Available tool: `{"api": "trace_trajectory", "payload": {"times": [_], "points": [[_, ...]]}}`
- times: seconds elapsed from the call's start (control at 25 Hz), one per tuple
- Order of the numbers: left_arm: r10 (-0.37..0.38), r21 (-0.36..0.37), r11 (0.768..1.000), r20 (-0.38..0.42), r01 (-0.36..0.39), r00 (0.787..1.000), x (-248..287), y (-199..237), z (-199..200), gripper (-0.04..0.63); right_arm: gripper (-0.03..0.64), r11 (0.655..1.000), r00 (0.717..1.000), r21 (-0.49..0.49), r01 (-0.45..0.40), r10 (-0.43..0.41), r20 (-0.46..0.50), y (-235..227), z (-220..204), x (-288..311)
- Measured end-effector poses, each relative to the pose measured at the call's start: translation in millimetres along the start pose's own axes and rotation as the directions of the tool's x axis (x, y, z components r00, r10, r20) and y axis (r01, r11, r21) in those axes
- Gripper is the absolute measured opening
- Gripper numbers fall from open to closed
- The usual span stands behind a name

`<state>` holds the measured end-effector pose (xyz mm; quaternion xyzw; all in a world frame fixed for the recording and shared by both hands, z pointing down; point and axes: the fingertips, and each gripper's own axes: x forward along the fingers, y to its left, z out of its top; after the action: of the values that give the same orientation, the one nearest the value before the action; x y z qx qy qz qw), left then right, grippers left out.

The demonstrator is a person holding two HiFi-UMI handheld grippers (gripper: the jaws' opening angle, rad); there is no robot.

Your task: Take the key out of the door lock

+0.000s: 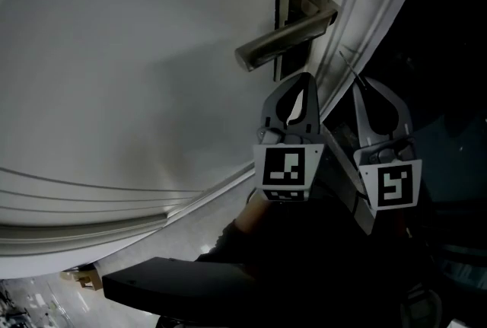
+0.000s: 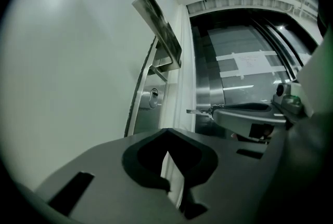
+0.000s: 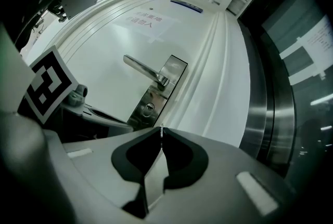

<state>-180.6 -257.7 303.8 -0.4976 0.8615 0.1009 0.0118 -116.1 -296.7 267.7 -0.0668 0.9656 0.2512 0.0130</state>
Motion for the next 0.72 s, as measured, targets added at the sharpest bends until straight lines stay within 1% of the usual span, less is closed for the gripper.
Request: {"api": "trace_trajectory", "payload": {"times": [0.16, 0.4, 0.6, 0.72], "points": [[-0.002, 0.0, 1.0, 0.001, 0.002, 1.0, -0.9, 0.6, -0.2, 0.0, 0.012, 1.0, 1.0, -0.013, -0.002, 0.002, 0.021, 1.5, 4.2, 1.0], [-0.009, 0.002, 1.0, -0.003, 0.009, 1.0, -1.3, 0.7, -1.9, 0.0, 0.012, 1.0, 1.0, -0.004, 0.007, -0.007, 0.007, 1.6, 2.8, -0.7], [-0.012, -0.011, 1.0, 0.003, 0.012, 1.0, -1.0, 1.7, -3.2, 0.0, 0.012, 1.0, 1.0, -0.004, 0.016, -0.016, 0.025, 2.0, 4.3, 0.3], [-0.008, -0.013, 1.0, -0.001, 0.008, 1.0, -3.2, 2.3, -4.3, 0.0, 0.012, 1.0, 1.0, 0.0, 0.011, -0.011, 0.02, 3.9, 4.1, -0.7]]}}
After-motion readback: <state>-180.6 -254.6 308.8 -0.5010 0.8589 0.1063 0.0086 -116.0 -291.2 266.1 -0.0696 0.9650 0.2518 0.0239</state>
